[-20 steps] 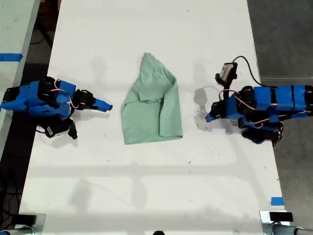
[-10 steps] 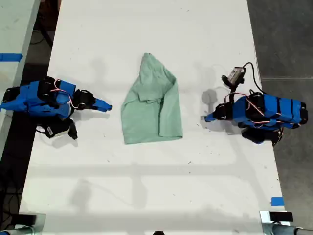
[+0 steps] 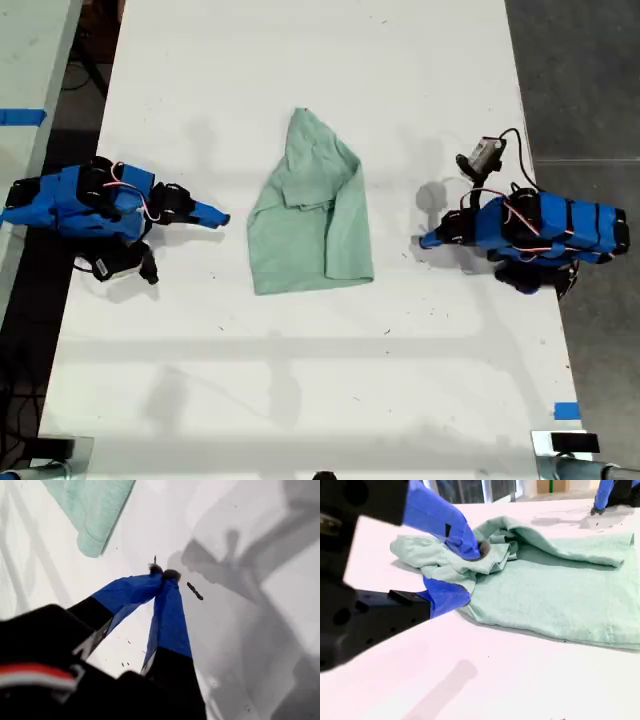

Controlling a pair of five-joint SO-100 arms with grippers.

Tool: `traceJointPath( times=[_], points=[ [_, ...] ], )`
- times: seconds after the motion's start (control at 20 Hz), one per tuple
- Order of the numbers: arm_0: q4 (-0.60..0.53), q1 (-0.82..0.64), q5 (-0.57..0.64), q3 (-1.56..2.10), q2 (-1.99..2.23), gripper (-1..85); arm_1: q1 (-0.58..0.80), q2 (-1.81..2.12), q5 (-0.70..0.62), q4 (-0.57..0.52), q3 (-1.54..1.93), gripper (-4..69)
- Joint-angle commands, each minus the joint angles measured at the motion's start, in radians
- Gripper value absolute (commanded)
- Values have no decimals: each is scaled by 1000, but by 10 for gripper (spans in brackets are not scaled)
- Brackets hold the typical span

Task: Fold t shirt

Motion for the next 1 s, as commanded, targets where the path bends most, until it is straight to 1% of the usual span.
traceJointPath(
  times=[0.0, 0.25, 0.3, 0.35, 0.4, 0.5, 0.55, 0.6, 0.65, 0.7, 0.75, 0.85, 0.9, 0.95],
  points=[
    [2, 0, 8, 2, 8, 112, 15, 15, 9, 5, 54, 2],
    [2, 5, 8, 3, 8, 112, 15, 15, 12, 5, 54, 2],
    [0, 2, 15, 11, 8, 112, 17, 15, 12, 5, 54, 2],
    [-3, 2, 58, 11, 8, 112, 17, 15, 14, 6, 54, 2],
    [-3, 2, 31, 8, 8, 112, 17, 15, 17, 8, 54, 2],
    [23, 40, -153, 0, 8, 114, 15, 15, 20, 8, 54, 2],
    [25, 57, -179, -20, 8, 156, 15, 15, 20, 8, 54, 2],
    [12, 72, -193, -32, 8, 166, 17, 15, 20, 8, 54, 2],
    [12, 75, -267, -29, 8, 147, 17, 15, 18, 8, 54, 2],
    [11, 77, -302, -26, 9, 101, 17, 15, 18, 8, 54, 2],
    [-8, 86, -160, -20, 9, 38, 17, 15, 18, 8, 54, 2],
    [-21, 74, -196, -28, 9, 27, 15, 15, 18, 8, 54, 2],
    [-3, 58, -265, -34, 9, 41, 15, 15, 18, 8, 54, 2],
    [-2, 49, -276, -26, 9, 62, 15, 15, 17, 8, 54, 2]
  ],
)
